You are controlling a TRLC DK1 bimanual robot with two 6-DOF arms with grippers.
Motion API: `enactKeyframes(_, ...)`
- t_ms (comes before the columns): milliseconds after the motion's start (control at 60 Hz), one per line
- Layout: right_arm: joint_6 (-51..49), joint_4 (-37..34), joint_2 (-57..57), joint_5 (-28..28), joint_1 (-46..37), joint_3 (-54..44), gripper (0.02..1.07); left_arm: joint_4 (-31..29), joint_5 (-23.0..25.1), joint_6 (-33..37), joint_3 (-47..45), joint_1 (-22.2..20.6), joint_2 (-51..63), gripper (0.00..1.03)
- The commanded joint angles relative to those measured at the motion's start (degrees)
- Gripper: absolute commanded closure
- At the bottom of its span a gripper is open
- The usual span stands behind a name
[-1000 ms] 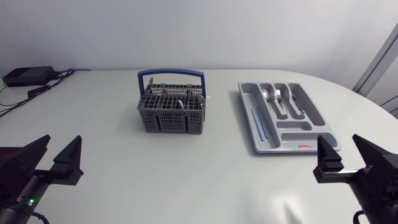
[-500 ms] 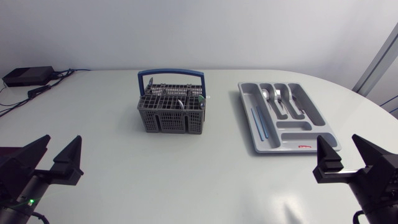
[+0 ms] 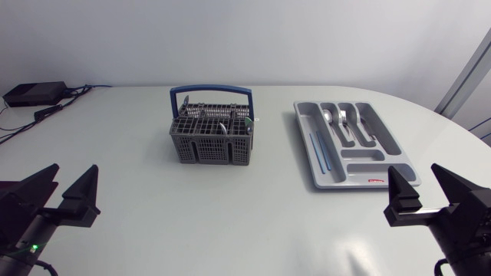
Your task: Unload the cutlery basket into the drawer organizer.
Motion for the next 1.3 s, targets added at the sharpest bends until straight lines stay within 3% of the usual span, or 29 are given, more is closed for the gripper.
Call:
enactKeyframes(0, -1.0, 0.1, 0.2, 0.9, 1.3, 2.7, 0.06, -0.6, -0.1, 1.2, 3.4, -0.2, 0.0, 0.05)
enactKeyframes(200, -1.0, 1.0, 5.5, 1.7, 3.0, 6.1, 0.06, -1.4, -0.1, 2.1, 8.9, -1.2, 6.9, 0.08)
enactKeyframes(667, -0.3, 1.6, 25.3, 3.7, 7.3, 16.7, 0.07, -5.6, -1.6, 2.9, 28.2, -10.7, 39.9, 0.12)
enactKeyframes(933, -0.4, -6.1, 36.1, 4.2, 9.1, 24.3, 0.07, -8.0, -7.2, 13.4, 39.9, -15.6, 59.0, 0.18)
enactKeyframes(1050, -1.1, -9.1, 40.9, 4.0, 9.2, 27.2, 0.07, -7.9, -11.2, 19.1, 42.1, -20.0, 63.4, 0.19)
enactKeyframes(1167, -2.8, -9.9, 42.7, 3.5, 9.8, 28.0, 0.07, -8.0, -11.4, 24.0, 43.8, -22.3, 66.3, 0.17)
enactKeyframes(1283, -5.6, -11.3, 44.8, 3.6, 11.2, 28.9, 0.07, -14.1, -10.2, 24.8, 48.9, -24.4, 72.1, 0.14)
